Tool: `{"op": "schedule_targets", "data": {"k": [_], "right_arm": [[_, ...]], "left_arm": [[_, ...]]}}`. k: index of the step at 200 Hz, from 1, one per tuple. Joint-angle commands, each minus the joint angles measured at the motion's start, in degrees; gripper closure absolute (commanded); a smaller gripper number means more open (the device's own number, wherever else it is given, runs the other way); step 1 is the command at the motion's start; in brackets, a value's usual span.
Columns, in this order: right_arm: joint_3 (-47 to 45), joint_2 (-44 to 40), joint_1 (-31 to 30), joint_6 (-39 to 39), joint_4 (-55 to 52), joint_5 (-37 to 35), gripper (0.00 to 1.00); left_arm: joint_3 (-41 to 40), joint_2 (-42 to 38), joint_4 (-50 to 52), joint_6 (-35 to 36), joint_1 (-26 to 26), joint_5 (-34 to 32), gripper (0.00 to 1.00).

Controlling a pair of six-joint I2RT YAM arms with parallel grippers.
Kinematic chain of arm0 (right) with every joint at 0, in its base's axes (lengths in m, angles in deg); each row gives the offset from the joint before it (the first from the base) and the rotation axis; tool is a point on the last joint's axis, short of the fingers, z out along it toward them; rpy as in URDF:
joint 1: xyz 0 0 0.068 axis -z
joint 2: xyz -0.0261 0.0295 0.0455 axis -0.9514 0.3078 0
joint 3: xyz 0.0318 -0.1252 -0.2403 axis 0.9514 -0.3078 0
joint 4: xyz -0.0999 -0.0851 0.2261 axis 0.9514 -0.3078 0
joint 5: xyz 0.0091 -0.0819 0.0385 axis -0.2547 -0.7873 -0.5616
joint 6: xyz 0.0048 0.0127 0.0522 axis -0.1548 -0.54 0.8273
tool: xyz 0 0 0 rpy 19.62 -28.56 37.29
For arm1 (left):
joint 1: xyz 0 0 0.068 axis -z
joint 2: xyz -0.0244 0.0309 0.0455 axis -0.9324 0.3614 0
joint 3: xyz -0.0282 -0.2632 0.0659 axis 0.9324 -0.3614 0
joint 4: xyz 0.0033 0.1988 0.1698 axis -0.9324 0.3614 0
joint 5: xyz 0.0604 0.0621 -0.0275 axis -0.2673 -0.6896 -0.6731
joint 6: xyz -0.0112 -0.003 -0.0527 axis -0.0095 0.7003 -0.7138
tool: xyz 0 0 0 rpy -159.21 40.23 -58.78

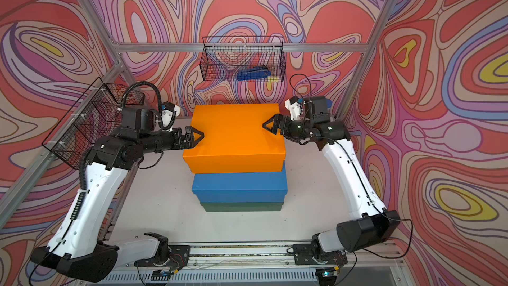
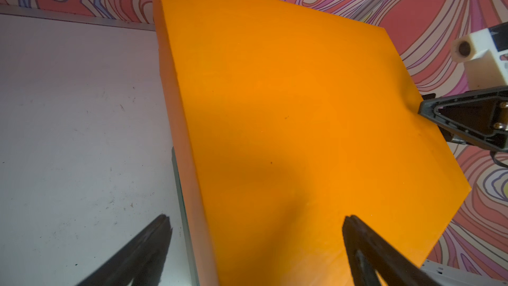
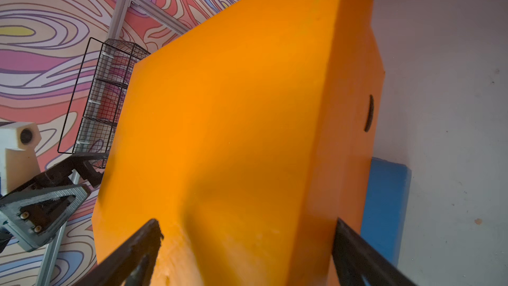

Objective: Stack the shoeboxes
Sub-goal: Move the shoebox to the shoebox.

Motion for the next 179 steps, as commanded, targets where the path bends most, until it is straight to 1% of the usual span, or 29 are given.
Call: {"op": "schedule_targets", "data": {"k": [1, 50, 78, 121, 139, 179], "right_arm": [[1.36, 1.28, 0.21, 0.7, 2.14, 2.09, 0.04], [1.23, 1.42, 0.19, 2.39, 3.4, 4.28, 0.14], [0.76, 0.21, 0.16, 2.7, 2.55, 4.53, 0.18], [-3.11, -3.75, 0.12, 4.85, 2.41, 4.94, 0.23], [-4.46, -5.65, 0.12, 5.08, 1.61, 4.57, 0.24], [-8.22, -9.81, -0.14, 6.39, 1.23, 3.95, 0.27]], "left_arm": [[0.15, 1.07, -0.47, -0.22, -0.22, 3.43, 0.04], [-1.0, 0.67, -3.13, -3.0, -0.16, 8.02, 0.15], [-3.66, -0.95, -4.56, -5.3, 0.09, 10.17, 0.19], [-5.59, -3.93, -3.5, -5.91, 1.22, 10.09, 0.22], [-6.37, -4.93, -2.66, -5.74, 1.32, 10.04, 0.22], [-7.95, -5.71, -1.54, -5.24, 1.99, 9.71, 0.23]]}}
